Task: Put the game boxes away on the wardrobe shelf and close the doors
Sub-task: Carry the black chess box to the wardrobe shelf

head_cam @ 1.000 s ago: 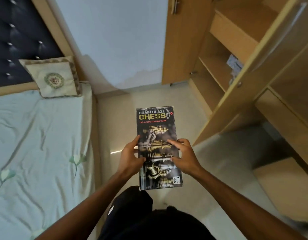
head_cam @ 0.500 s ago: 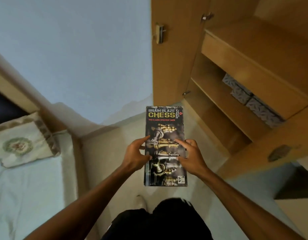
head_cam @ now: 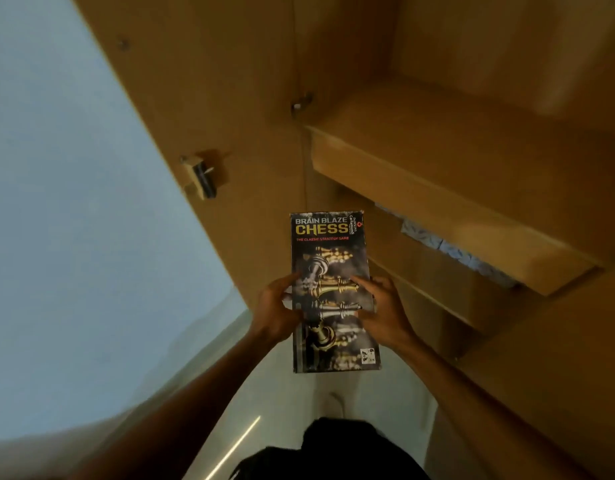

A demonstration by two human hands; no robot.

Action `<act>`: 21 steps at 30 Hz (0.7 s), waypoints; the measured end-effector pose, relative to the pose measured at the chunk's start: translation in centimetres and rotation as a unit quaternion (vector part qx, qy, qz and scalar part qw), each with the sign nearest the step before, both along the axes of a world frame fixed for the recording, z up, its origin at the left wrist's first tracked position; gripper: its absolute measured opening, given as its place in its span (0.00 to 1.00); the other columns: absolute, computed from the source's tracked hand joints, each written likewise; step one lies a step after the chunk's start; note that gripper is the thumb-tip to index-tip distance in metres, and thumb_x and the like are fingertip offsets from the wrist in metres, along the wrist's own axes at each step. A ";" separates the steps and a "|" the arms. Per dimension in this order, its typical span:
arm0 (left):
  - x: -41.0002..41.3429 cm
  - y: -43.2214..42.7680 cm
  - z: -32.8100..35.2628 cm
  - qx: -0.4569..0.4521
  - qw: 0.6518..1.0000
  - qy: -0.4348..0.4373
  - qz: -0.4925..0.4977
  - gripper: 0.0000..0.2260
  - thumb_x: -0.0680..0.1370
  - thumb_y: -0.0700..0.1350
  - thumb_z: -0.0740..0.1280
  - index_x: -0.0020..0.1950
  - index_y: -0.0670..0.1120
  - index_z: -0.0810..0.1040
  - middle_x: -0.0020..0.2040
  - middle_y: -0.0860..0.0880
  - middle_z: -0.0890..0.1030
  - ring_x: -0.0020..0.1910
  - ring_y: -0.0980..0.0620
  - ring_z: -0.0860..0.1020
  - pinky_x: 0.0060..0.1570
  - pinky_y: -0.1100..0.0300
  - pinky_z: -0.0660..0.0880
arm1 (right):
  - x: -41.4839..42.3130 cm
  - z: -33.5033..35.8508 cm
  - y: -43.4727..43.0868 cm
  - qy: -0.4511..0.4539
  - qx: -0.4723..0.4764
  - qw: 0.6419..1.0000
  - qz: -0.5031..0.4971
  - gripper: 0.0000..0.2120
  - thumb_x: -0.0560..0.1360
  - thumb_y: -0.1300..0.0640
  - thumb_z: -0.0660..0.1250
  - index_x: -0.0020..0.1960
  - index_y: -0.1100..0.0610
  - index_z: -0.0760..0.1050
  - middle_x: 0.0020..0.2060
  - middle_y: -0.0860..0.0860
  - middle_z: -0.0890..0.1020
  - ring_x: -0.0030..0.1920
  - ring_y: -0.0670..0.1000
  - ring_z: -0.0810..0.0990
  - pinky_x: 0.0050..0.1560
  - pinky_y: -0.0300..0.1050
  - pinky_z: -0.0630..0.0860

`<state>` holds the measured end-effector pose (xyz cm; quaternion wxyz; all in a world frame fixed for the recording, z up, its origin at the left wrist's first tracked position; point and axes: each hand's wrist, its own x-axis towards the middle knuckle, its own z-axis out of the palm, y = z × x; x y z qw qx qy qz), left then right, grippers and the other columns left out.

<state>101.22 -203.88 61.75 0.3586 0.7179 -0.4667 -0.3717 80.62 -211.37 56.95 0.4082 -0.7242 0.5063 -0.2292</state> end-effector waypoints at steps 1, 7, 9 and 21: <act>0.5 -2.7 0.3 -0.004 1.000 0.008 -0.010 0.31 0.70 0.40 0.76 0.70 0.49 0.71 0.59 0.52 0.76 0.48 0.58 0.76 0.35 0.69 0.74 | 0.5 0.4 -2.4 -0.004 -0.007 1.000 -0.006 0.34 0.68 0.69 0.73 0.70 0.50 0.69 0.59 0.50 0.68 0.62 0.49 0.69 0.50 0.21 0.66; 2.8 -17.0 2.8 -0.045 0.997 0.034 -0.050 0.29 0.69 0.36 0.76 0.68 0.49 0.74 0.57 0.52 0.79 0.48 0.54 0.79 0.35 0.63 0.80 | 2.1 3.2 -15.9 -0.007 -0.043 0.998 -0.035 0.34 0.68 0.72 0.69 0.70 0.50 0.70 0.60 0.51 0.68 0.62 0.48 0.68 0.50 0.21 0.67; 3.8 -22.4 3.4 -0.054 0.996 0.038 -0.062 0.29 0.69 0.33 0.74 0.68 0.46 0.73 0.55 0.53 0.77 0.43 0.60 0.77 0.29 0.70 0.76 | 2.8 4.0 -20.8 -0.010 -0.058 0.997 -0.040 0.34 0.68 0.71 0.70 0.69 0.50 0.70 0.60 0.51 0.68 0.63 0.49 0.68 0.51 0.20 0.65; 8.2 -53.5 4.0 -0.065 0.987 0.055 -0.137 0.29 0.65 0.28 0.75 0.65 0.40 0.74 0.63 0.44 0.77 0.55 0.44 0.79 0.51 0.48 0.80 | 7.4 8.3 -46.2 -0.102 -0.056 0.991 -0.064 0.31 0.64 0.76 0.73 0.65 0.61 0.72 0.52 0.44 0.79 0.47 0.32 0.81 0.43 0.29 0.78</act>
